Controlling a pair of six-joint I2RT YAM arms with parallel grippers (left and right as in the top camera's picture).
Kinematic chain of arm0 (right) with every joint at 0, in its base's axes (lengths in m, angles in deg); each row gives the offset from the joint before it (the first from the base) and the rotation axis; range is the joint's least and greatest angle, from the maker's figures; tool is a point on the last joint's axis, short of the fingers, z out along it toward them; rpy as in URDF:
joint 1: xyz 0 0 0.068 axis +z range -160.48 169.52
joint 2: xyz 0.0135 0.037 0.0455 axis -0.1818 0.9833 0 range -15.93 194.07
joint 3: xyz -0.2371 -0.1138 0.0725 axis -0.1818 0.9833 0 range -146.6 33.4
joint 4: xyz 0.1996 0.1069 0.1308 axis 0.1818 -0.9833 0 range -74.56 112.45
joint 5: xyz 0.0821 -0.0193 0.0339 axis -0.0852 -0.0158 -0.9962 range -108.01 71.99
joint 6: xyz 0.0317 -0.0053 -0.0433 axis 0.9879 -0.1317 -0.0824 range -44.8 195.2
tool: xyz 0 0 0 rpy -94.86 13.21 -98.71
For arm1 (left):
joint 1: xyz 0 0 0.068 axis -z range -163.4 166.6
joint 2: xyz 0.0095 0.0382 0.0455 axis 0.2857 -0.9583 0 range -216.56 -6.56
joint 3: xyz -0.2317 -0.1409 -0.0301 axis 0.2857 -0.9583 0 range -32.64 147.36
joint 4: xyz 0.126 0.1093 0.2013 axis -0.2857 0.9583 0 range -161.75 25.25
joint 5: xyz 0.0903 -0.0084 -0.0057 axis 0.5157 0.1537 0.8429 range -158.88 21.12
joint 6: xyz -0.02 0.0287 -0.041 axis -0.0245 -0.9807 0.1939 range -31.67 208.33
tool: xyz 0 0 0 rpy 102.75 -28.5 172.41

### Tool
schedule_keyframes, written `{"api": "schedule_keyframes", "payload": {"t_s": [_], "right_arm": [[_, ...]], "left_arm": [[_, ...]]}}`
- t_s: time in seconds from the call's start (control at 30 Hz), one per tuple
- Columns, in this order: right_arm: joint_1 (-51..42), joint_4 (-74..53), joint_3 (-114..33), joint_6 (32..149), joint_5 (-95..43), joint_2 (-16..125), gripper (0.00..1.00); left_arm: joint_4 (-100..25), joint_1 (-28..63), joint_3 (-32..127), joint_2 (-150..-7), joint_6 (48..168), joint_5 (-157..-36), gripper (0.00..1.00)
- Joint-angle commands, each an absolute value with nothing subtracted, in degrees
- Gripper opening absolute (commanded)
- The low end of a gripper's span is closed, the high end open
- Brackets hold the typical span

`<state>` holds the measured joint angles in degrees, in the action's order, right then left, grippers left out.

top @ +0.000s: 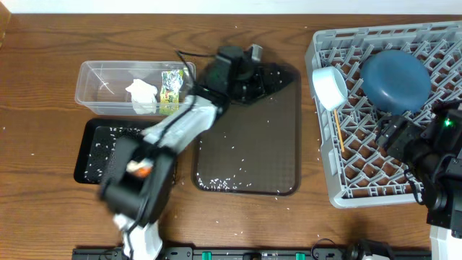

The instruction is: Sort waste into correct bins and load items into the dishwasher rack

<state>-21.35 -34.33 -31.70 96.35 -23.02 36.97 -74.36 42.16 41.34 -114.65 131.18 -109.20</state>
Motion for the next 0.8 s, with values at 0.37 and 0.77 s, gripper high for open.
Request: {"api": "schedule_keyframes", "payload": {"t_s": [0.37, 0.77], "right_arm": [[-19.4, -30.4, -32.4, 79.7, -46.1, 36.9, 0.88], [-9.0, -30.4, -32.4, 77.9, -44.8, 36.8, 0.99]], "left_arm": [[-25.1, 40.7, 42.2, -71.9, 103.9, -62.4, 0.98], [-12.6, 40.7, 42.2, -58.7, 104.0, -54.4, 0.98]]}}
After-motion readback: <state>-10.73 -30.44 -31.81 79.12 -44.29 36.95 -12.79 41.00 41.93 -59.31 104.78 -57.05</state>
